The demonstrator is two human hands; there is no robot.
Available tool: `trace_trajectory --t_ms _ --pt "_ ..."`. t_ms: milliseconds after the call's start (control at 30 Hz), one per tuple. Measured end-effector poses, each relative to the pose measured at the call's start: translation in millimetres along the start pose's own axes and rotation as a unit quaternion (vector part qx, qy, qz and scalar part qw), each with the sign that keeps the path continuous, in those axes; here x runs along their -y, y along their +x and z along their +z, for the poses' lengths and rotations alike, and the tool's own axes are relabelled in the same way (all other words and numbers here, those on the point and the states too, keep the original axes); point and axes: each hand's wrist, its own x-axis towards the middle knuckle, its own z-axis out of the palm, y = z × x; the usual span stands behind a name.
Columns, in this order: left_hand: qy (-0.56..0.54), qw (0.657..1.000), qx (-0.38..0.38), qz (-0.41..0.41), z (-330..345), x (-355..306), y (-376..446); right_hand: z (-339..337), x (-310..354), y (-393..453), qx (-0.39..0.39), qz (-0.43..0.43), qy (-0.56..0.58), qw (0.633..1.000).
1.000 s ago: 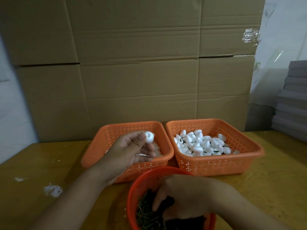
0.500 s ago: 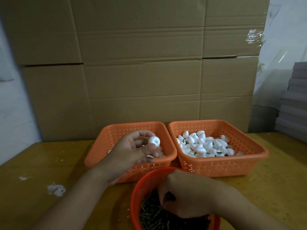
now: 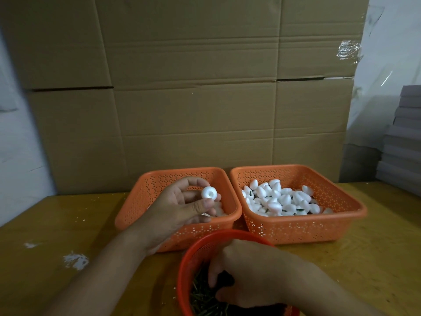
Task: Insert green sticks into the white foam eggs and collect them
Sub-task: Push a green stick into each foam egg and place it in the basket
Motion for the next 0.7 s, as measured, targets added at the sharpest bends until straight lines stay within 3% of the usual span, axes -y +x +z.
trace_trajectory --t_ms 700 --pt "0.034 0.998 -0.033 0.039 4.0 -1.2 -0.6 -1.4 5.9 -0.3 -0.002 -0.032 0.015 0.999"
